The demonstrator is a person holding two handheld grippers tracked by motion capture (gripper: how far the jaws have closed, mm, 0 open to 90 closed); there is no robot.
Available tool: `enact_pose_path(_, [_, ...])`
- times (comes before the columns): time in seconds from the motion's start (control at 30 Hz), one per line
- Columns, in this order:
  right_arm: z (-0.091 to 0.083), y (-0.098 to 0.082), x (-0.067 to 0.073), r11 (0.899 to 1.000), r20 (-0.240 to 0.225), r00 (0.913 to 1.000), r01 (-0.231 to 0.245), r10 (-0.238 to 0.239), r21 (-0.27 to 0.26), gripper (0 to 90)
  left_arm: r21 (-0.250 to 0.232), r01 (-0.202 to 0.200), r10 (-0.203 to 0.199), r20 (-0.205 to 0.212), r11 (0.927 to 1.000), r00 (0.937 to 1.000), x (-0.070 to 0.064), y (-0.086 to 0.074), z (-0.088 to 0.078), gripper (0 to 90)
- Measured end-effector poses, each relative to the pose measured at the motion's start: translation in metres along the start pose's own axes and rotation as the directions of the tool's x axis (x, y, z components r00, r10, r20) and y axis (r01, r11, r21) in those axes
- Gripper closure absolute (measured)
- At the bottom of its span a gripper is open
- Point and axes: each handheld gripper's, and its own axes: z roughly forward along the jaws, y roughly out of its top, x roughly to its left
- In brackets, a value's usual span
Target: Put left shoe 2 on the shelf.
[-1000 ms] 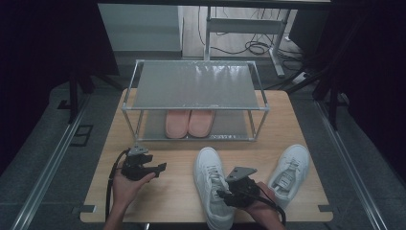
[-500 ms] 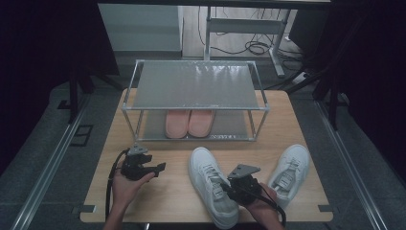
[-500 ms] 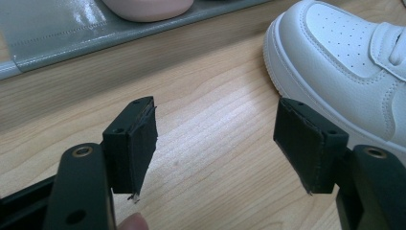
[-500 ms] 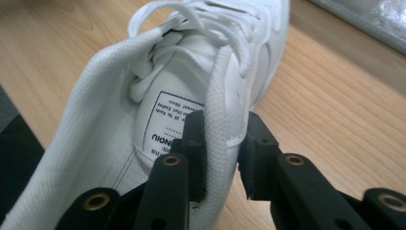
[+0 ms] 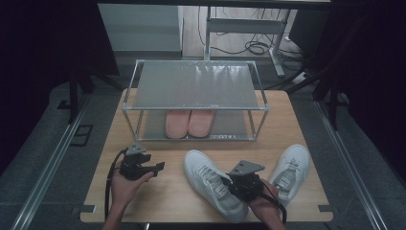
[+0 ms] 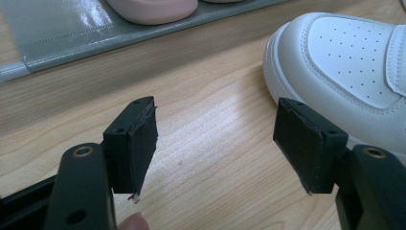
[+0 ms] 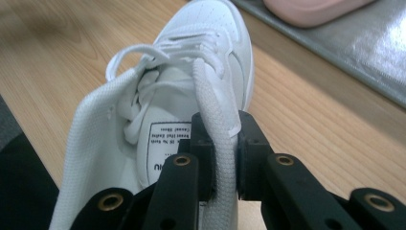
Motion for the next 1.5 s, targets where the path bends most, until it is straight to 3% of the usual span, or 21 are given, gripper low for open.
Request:
enact_pose_path(0.3, [-0.004,0.007,0.002,0.999,-0.008,0.9998,0.019,-0.019,-0.034,81.0,0.001,0.008,-0.008,-0.003,1.0,1.0,0.001,0.0,0.0,32.2])
enact_pose_path(0.97, [-0.033,0.016,-0.023,0.988,-0.055,0.9983,-0.026,0.018,-0.153,81.0,0.004,0.007,-0.007,-0.003,1.0,1.0,0.001,0.0,0.001,32.2])
enact_pose_path(1.5, [-0.049,0.035,-0.037,0.977,-0.073,0.9973,-0.015,0.0,-0.213,81.0,0.011,0.008,-0.008,0.001,0.9999,1.0,0.001,-0.001,0.002,32.2])
